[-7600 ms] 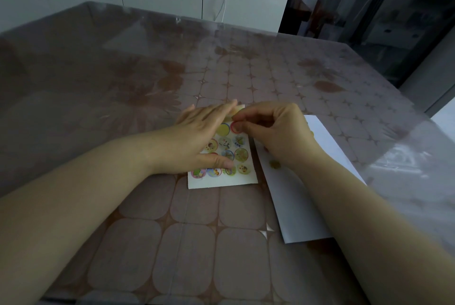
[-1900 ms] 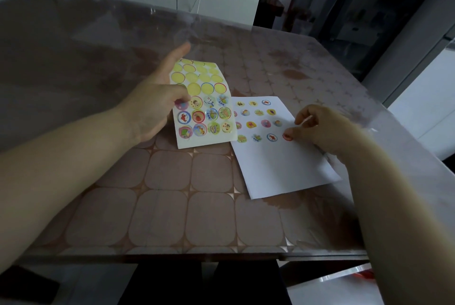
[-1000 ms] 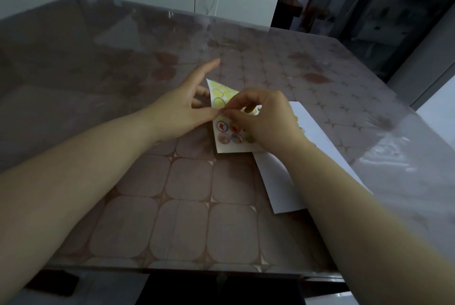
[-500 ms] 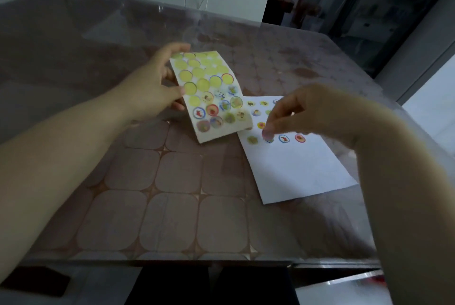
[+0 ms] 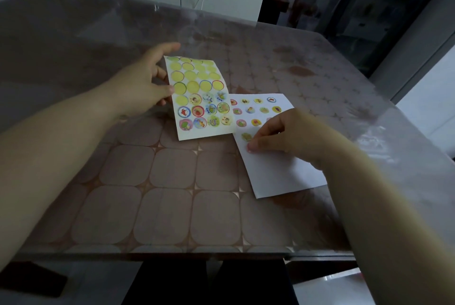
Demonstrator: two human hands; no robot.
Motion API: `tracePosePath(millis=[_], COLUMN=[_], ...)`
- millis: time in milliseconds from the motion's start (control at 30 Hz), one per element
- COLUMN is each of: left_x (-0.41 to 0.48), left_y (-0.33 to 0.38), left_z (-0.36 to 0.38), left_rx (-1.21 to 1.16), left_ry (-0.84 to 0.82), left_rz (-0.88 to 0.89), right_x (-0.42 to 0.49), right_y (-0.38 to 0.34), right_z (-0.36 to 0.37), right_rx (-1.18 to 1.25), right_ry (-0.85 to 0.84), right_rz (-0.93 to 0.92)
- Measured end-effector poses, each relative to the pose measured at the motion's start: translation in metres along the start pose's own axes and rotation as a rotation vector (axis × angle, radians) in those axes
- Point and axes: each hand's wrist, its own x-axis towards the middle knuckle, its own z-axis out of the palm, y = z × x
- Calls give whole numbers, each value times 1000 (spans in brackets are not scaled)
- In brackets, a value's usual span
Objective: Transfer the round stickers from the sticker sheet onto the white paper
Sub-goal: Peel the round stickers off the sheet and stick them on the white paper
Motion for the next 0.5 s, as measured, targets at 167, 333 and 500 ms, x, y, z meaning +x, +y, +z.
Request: tracePosePath(millis=[167,333,500], left_x=[0,0,0], left_y=[0,-3,-2], left_z=[1,2,5], left_rx=[3,6,6], left_ry=[-13,-40,-64], left_rz=[2,-4,14], right_x=[0,5,9], right_y=[-2,-2,-5], right_z=[2,1,-3], right_rx=[-34,-132,-183], right_ry=[1,32,-23], right_rz=[-14,52,45])
